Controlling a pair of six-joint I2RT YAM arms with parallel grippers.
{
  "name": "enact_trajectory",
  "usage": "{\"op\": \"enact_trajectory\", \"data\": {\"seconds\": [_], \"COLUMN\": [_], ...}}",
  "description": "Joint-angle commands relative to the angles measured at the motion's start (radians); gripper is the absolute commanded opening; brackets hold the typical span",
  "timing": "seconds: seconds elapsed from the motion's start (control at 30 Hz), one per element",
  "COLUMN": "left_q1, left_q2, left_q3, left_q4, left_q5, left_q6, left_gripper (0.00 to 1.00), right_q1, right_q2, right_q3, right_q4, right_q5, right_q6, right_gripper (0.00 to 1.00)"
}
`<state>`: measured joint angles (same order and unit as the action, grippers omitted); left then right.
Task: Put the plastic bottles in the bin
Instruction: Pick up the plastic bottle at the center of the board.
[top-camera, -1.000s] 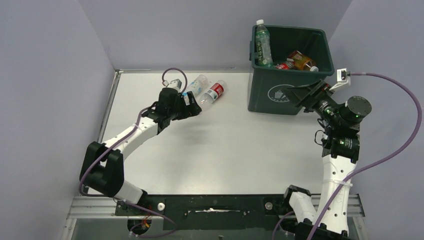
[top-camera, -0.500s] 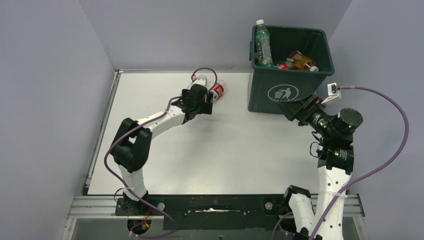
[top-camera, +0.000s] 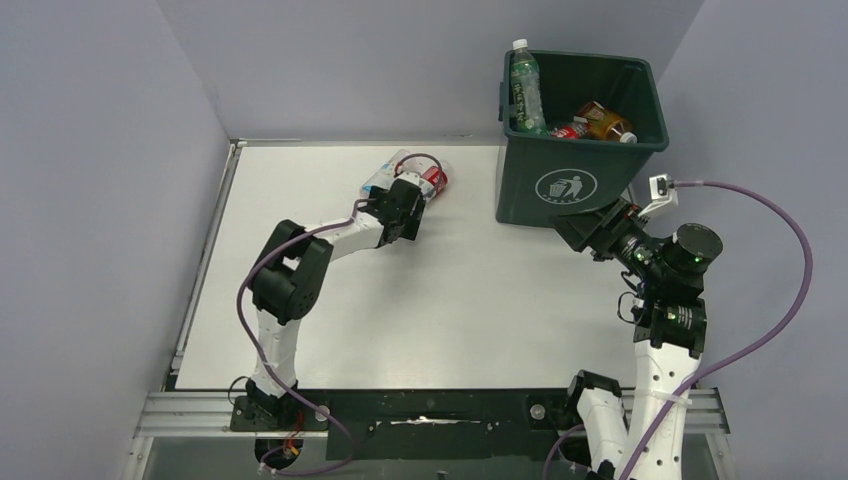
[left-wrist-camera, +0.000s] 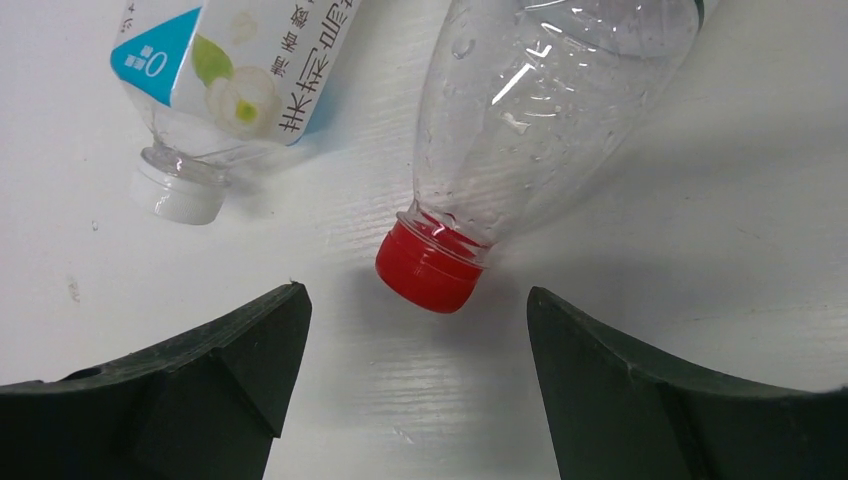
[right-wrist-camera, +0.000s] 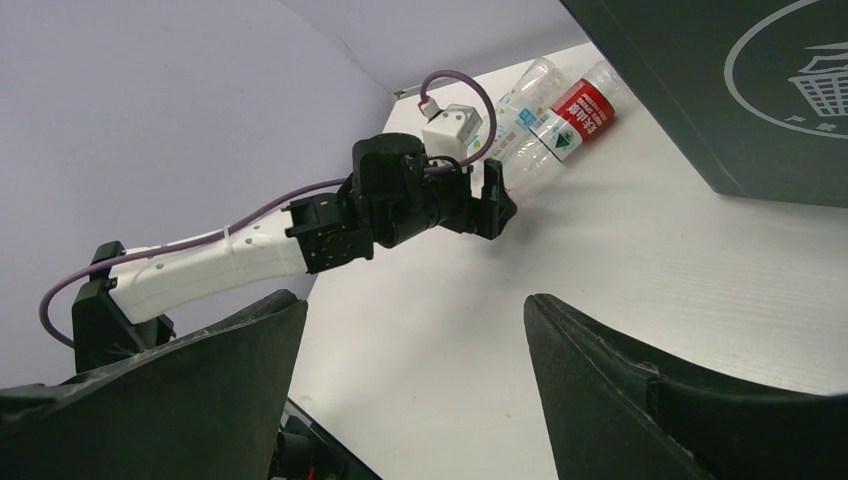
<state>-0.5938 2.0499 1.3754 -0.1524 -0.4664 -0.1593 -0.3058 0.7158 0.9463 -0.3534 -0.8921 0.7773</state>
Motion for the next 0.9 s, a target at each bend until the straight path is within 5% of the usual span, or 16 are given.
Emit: {"op": "enact_trajectory", "data": {"seconds": [0.0, 0.43, 0.67, 0.87], "left_q1": [0.005, 0.024, 0.023, -0.004], "left_q2": [0.018, 0.082, 0.071, -0.011], "left_q3": [0.060, 0.115, 0.105, 0.039], "left_q4": [0.109, 0.145, 0.122, 0.115], "left_q5": [0.009, 0.070, 0.115, 0.133], "left_q6": [0.045, 0.071, 0.037, -0.005], "left_gripper": [0.78, 0.59, 0.30, 0.29], "right_q1": [0.008, 0.008, 0.009, 0.009], "right_q2": [-0.008, 0.011, 0.018, 0.009], "right_q3": [-0.006, 0.006, 0.001, -0.016], "right_q4": [0.016, 0.008, 0.014, 0.013], "right_q5": [-0.021, -0.019, -0.018, -0.016], "right_q6": [-0.014, -0.027, -0.027, -0.029], "right_gripper": [0.82, 0.82, 0.82, 0.82]}}
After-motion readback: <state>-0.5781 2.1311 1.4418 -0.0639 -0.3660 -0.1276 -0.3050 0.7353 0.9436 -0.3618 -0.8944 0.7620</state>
